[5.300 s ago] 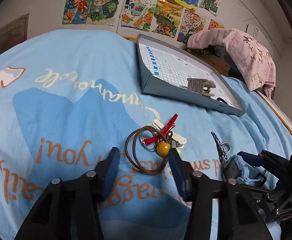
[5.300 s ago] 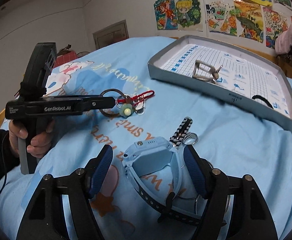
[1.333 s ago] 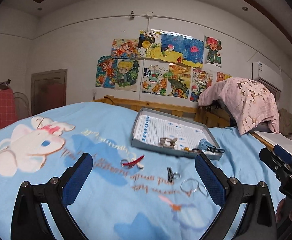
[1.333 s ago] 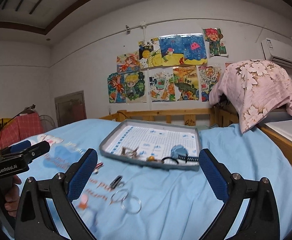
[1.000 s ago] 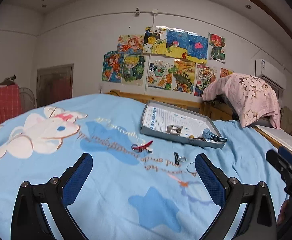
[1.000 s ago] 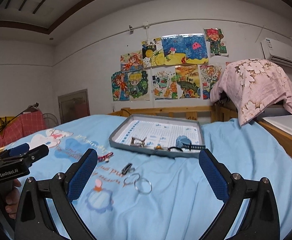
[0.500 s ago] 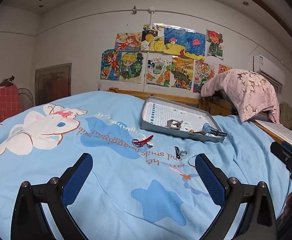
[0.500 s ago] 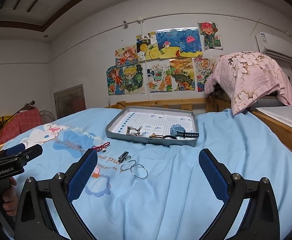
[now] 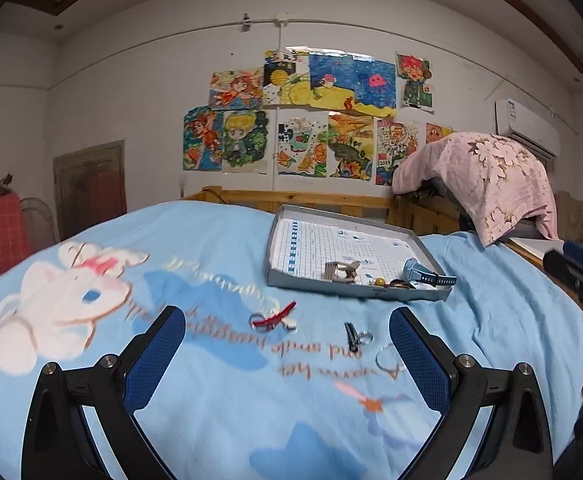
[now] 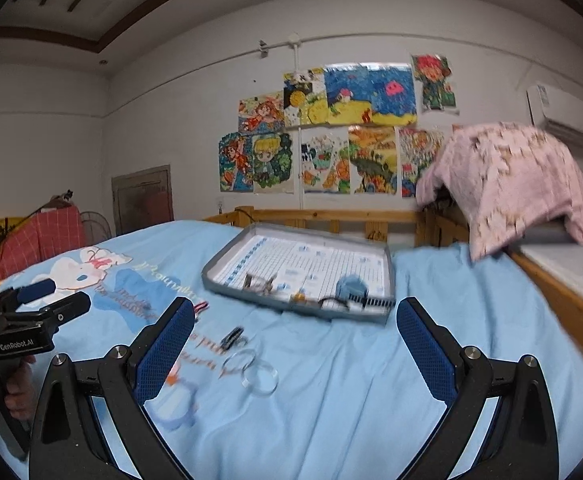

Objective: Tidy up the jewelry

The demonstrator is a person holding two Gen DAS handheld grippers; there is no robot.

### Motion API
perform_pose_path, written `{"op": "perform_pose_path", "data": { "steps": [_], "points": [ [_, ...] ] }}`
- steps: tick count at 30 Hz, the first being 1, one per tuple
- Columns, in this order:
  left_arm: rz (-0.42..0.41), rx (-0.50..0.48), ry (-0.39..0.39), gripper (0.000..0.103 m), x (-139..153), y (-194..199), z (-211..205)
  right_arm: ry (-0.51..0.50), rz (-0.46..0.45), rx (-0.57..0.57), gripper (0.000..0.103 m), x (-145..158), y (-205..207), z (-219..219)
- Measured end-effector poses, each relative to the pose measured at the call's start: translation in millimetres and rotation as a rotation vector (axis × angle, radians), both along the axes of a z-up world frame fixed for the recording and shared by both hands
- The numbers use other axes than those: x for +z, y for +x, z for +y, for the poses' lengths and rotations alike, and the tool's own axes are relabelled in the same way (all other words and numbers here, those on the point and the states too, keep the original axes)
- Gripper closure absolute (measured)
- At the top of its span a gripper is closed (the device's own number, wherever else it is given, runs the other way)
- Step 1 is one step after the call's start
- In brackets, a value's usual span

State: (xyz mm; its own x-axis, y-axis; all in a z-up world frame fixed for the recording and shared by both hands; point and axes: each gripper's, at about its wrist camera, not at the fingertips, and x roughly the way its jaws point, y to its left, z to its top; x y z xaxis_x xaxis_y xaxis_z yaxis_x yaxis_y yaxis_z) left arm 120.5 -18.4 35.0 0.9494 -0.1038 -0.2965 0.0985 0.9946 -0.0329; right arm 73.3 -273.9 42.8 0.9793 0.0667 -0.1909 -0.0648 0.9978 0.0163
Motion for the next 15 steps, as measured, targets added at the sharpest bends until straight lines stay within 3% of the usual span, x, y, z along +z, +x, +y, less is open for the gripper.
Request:
{"op": "perform_pose_path", "data": {
  "steps": [7,15],
  "points": [
    [0.033,-0.006,-0.020,0.000,0.0,51.7,2.3,-0.016,-0.020,0.006,0.004,19.8,43.6,-6.5],
    [0.098,-0.060,-0.016,0.000,-19.4,102.4,-7.4,0.017,0.039,0.016,0.004,-5.2,96.6,5.0]
  ]
}}
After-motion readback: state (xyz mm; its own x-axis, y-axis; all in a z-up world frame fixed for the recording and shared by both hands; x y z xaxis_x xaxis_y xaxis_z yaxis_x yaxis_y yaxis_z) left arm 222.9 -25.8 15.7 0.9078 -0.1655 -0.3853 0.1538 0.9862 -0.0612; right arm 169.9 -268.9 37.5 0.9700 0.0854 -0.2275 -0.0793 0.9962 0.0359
